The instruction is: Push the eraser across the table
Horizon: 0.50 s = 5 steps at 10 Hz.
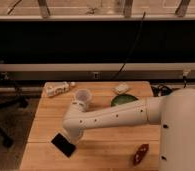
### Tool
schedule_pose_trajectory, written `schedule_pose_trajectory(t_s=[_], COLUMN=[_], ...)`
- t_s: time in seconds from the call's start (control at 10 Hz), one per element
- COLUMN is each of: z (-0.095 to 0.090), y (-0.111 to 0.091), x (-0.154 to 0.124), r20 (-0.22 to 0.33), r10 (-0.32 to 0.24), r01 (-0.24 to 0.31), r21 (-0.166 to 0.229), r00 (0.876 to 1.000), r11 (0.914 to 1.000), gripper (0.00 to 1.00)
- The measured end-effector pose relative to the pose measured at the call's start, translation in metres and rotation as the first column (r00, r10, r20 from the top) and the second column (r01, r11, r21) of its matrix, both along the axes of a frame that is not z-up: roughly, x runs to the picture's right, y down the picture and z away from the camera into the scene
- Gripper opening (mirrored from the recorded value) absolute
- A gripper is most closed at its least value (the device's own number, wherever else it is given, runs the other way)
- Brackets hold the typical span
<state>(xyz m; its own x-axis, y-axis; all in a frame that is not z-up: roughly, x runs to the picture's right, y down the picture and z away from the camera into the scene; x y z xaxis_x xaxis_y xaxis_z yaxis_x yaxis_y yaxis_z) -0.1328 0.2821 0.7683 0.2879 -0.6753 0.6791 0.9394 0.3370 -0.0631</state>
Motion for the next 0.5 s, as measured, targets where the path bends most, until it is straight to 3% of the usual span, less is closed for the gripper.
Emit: schedule_pose_trajectory(t_s=[0.5], z=[-0.006], y=[0.01], x=[-0.022], r20=[0.057], r10=[-0.05], r01=[0.051], r21=[-0.016], r00=[0.997], r11=[0.9986], gripper=[0.0])
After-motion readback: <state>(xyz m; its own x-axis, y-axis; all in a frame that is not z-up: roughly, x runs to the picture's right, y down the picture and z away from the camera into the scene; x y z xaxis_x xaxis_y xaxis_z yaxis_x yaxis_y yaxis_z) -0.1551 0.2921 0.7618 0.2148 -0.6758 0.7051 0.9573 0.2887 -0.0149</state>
